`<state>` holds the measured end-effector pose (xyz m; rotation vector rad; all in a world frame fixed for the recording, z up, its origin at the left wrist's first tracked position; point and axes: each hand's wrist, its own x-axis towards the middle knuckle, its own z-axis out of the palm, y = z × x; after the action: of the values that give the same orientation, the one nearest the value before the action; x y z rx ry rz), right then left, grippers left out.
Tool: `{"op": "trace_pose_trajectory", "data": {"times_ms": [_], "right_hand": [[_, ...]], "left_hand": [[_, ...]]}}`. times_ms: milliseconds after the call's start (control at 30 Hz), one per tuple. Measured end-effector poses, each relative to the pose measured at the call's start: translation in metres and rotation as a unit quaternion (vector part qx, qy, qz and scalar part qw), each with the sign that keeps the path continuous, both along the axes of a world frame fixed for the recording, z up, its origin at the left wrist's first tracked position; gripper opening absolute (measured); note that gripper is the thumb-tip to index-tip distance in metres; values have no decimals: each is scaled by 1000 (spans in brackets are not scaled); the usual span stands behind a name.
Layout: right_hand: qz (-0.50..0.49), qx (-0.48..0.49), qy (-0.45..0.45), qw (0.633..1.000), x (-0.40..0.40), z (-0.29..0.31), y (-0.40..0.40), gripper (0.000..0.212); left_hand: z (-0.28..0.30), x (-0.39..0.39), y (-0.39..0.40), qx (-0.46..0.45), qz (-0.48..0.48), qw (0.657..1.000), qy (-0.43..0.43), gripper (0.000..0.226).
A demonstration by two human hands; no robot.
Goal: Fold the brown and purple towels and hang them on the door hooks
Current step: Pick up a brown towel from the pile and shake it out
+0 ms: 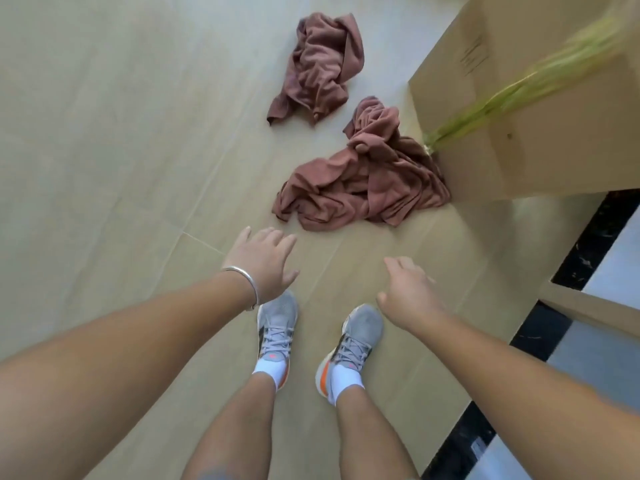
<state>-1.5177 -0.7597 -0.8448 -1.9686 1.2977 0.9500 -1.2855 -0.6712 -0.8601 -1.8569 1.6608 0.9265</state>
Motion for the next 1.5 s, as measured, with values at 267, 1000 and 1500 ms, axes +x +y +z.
{"op": "trace_pose_trajectory", "data": {"times_ms": [267,1000,1500], "right_hand": [[118,-61,-83,988,24,-164,-25,68],[202,-208,-120,950,68,-272,-108,36],[229,-66,-133,962,143,-78,-55,84]], "left_hand": [[-173,24,-16,-22,-93,994,-48,68],[-281,37,-109,-144,-39,988,-40,34],[-43,105,-39,-202,152,957,143,24]]}}
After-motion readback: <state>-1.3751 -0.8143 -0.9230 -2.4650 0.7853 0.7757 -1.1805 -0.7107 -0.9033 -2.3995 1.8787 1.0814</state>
